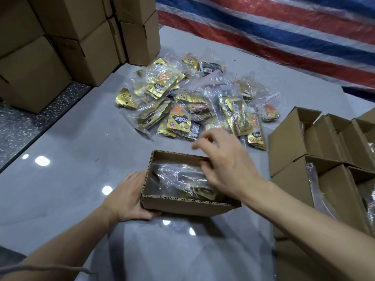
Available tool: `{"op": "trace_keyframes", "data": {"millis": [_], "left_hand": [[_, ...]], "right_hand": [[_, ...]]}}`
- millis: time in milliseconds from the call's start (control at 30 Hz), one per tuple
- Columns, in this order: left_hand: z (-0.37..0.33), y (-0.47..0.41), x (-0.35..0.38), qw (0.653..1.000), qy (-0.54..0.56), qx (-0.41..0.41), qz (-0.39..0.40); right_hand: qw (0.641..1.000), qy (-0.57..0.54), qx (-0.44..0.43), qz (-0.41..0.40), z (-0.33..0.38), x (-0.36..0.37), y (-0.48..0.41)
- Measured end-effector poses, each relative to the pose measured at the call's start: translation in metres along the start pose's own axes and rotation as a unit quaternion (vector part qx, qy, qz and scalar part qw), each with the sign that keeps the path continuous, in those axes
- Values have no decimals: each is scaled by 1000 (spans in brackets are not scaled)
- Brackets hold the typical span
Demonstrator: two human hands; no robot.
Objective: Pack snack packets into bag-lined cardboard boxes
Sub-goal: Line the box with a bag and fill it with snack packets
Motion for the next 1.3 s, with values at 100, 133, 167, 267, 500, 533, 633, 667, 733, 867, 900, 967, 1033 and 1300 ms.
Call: {"op": "trace_keyframes", "data": {"millis": [100,133,167,267,500,533,633,667,733,867,900,967,1033,1300], "left_hand": [[-1,-1,0,1000,4,-3,13],[-1,-2,1,1000,2,0,14],[-1,-2,1,1000,-2,3,10],[-4,0,-4,1000,-1,8,-16],[-23,7,-14,999,15,25,-28],[-23,6,-12,1000,2,26,-15],[-24,-2,-5,999,2,-46,1],[-29,-5,-3,996,-11,-85,-7],[-47,-12,-7,982,45,-174,-58],[-115,-24,-25,844,450,-279,-88],[-134,-27,-32,809,512,-278,-75],[-171,-32,-46,777,567,-270,-31],[-198,-34,-59,782,554,-286,19],[-250,-36,-90,850,405,-311,128]], "right_hand": [[963,-16,153,223,-35,21,2],[941,-43,173,288,-41,27,4],[931,-65,169,318,-44,32,6],[930,-83,148,327,-45,33,6],[925,-129,206,292,-30,21,23],[924,-136,219,284,-28,19,27],[906,-166,292,258,-34,6,43],[896,-179,323,247,-37,-1,49],[881,-197,372,215,-44,-17,60],[866,-219,420,163,-44,-45,77],[863,-218,430,149,-44,-50,81],[857,-226,445,127,-41,-58,89],[853,-240,449,114,-37,-65,98],[834,-298,454,101,-14,-97,143]]}}
Point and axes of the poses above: each hand's wrist, its own y-axis away from the middle knuckle, its own x-axis out of the palm, z = x × y, the point moved 5 cm from there along -y, towards the middle knuckle, and after that the axes turned 6 degrees about z, right-handed, at the moved point
